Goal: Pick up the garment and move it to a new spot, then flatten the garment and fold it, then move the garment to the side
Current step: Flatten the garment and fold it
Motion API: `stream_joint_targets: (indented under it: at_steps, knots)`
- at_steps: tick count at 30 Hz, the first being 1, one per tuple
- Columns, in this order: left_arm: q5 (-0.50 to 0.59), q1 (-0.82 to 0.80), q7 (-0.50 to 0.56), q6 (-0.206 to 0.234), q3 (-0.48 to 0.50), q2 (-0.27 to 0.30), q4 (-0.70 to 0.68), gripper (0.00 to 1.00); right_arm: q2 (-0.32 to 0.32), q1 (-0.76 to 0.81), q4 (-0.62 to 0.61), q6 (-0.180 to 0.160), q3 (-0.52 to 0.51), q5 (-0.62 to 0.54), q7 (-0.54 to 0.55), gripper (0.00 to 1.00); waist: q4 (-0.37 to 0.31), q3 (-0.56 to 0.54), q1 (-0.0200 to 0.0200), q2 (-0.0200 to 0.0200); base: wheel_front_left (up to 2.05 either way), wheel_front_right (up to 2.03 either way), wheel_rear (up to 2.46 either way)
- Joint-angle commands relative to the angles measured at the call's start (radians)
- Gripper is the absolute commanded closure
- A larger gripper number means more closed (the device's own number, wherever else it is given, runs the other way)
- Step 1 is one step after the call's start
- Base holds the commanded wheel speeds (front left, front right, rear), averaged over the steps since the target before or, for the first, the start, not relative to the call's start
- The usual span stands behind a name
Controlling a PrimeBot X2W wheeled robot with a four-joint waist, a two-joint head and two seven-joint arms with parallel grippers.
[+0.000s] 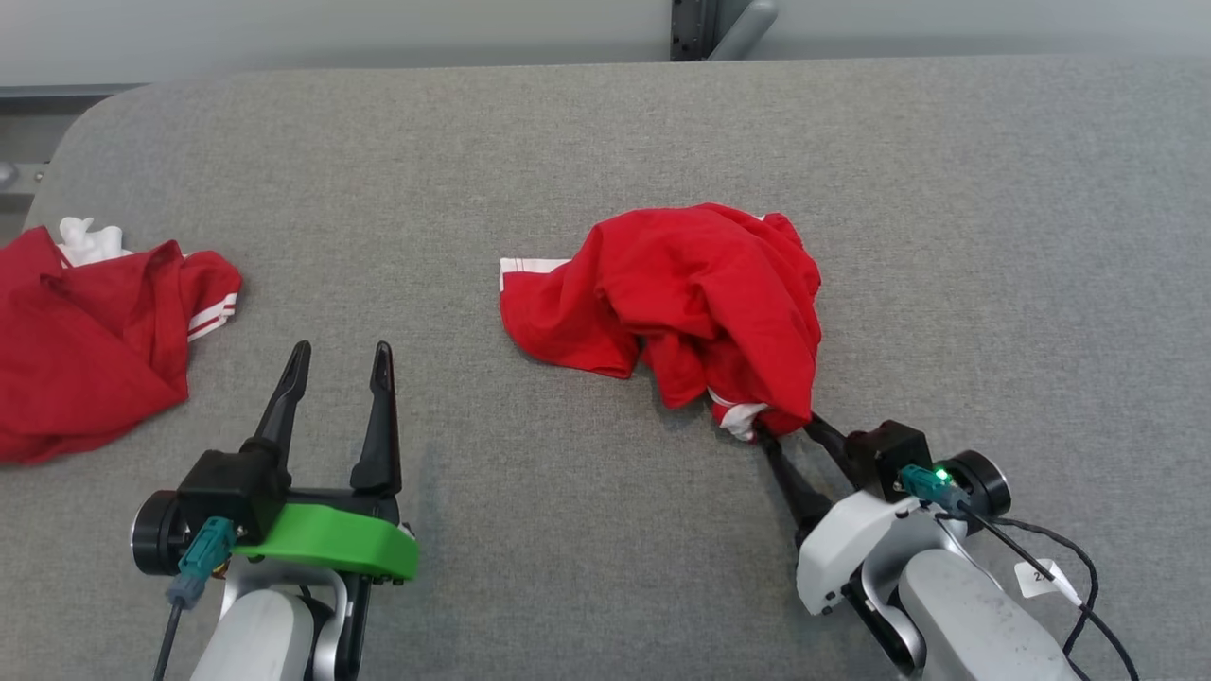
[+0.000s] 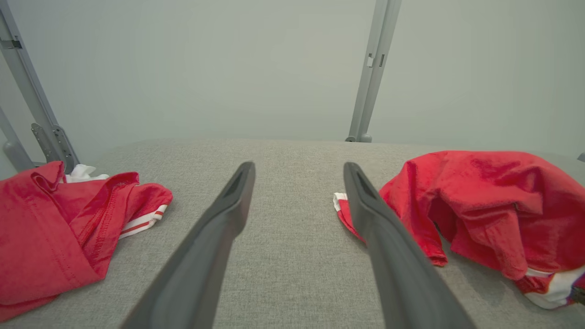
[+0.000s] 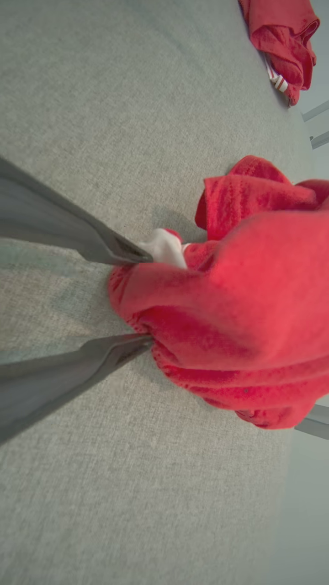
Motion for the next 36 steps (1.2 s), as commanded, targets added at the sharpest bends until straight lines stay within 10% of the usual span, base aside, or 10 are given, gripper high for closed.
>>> stream_joint_targets:
  at_steps: [1,23,36]
  knots:
    - [0.001,-0.015,-0.008,-0.005,0.001,-0.003,0.005,0.00,-0.005,-0.016,0.010,0.000,0.001,-0.007,-0.006,1.00,0.017,0.018,0.0000,0.0000,0.00,0.00,0.00]
    - [0.003,-0.042,-0.026,-0.021,-0.002,-0.041,0.054,0.00,-0.183,-0.365,-0.566,0.000,0.254,-0.067,0.180,1.00,-0.032,-0.003,0.0000,0.0000,0.00,0.00,0.00]
    - [0.011,-0.065,-0.026,-0.040,-0.011,-0.060,0.067,0.00,-0.205,-0.316,-0.454,0.000,0.132,0.091,0.248,1.00,-0.038,0.045,0.0000,0.0000,0.00,0.00,0.00]
